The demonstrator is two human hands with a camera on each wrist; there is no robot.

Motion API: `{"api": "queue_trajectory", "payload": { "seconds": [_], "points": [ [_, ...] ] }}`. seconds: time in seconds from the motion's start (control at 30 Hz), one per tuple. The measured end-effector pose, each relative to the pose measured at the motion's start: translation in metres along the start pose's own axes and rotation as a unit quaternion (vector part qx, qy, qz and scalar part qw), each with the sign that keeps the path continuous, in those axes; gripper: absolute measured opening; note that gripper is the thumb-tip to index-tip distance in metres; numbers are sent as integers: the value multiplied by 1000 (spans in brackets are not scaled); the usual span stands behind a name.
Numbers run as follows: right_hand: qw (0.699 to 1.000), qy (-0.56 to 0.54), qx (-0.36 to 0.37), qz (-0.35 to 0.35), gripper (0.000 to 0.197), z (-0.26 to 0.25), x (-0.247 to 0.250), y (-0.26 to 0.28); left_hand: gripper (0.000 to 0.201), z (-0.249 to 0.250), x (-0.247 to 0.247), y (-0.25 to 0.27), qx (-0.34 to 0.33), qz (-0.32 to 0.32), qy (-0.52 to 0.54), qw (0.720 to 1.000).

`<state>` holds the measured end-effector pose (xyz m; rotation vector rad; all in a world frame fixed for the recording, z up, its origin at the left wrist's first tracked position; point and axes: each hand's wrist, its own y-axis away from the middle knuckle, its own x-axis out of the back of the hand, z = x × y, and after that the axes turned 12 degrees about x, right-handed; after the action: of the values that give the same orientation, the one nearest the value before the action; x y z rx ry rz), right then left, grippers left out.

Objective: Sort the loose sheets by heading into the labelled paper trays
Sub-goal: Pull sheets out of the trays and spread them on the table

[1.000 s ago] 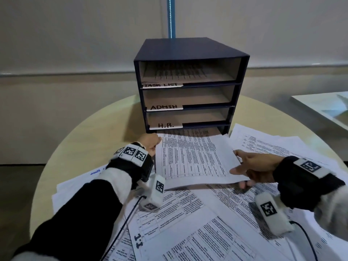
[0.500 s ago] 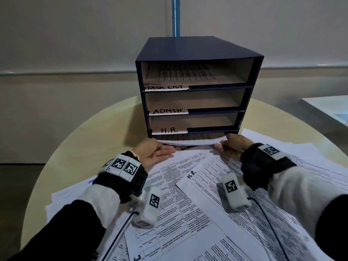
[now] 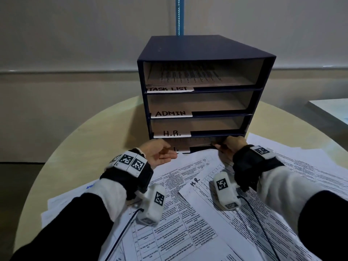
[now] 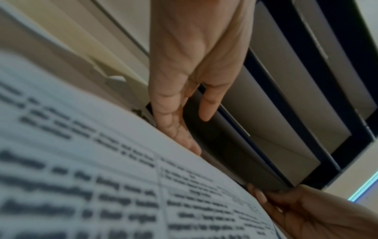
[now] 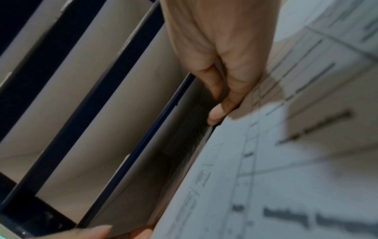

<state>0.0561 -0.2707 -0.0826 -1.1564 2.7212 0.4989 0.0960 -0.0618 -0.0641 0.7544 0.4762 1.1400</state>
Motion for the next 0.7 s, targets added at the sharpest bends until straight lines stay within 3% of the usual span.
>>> {"api": "queue_trajectory", "payload": {
  "seconds": [0.1, 0.2, 0.33, 0.43, 0.5, 0.57, 0.67, 0.7],
  "points": [
    [999, 33, 3, -21, 17, -1, 1, 3, 22, -1, -3, 6, -18, 9, -7, 1000],
    [998, 9, -28, -55, 35, -10, 5, 11, 10, -2, -9, 14, -61, 23, -47, 997],
    [992, 0, -75, -105, 23, -28, 16, 36, 6, -6, -19, 34, -118, 18, -118, 986],
    [987, 45, -18, -151, 15, -38, 30, 54, 6, -17, -29, 55, -132, -3, -203, 970],
    [964, 167, 26, -206, 16, -40, 41, 66, 9, -27, -35, 64, -158, 14, -297, 942],
    [893, 351, 84, -270, 15, -42, 52, 76, 8, -36, -40, 68, -185, 43, -380, 905],
    [699, 610, 167, -333, 27, -46, 70, 94, 29, -46, -47, 72, -175, 83, -464, 864],
    [650, 657, 167, -344, 34, -46, 76, 101, 34, -48, -49, 74, -166, 95, -488, 851]
  ]
}}
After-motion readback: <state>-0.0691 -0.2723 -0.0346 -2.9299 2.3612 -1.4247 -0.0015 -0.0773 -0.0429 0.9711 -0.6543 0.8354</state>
